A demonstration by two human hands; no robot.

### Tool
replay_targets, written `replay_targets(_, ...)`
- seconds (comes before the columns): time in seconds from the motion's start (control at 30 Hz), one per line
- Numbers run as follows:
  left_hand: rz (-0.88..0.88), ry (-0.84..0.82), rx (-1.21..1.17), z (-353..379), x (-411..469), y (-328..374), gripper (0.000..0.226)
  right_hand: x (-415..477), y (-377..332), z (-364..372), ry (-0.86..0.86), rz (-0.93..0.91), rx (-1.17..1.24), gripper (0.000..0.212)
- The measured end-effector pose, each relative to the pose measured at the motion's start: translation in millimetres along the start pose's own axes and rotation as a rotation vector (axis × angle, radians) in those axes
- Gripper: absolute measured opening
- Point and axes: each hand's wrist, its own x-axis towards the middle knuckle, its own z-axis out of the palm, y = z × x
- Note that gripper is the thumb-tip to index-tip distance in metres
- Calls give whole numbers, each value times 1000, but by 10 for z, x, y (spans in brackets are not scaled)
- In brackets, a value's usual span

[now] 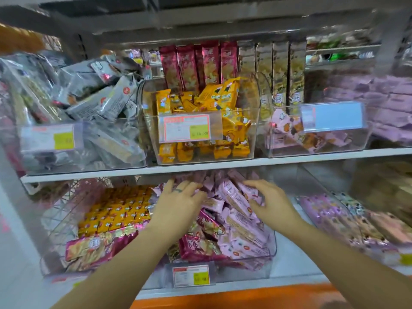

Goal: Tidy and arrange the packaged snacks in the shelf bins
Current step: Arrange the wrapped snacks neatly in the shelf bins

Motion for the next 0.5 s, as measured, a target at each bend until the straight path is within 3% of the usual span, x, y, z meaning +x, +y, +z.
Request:
replay_targets(0.17, -45, -59, 50, -65, 27, 10, 36, -6, -34, -36, -36, -22, 53, 46)
replay_targets(0.33, -128, -273, 78, -142, 136, 55, 49, -1, -89, -93, -61, -39, 48, 45)
replay_targets(0.5, -188, -302, 59, -219, 193, 74, 49, -27, -118, -154, -69, -56, 39, 44)
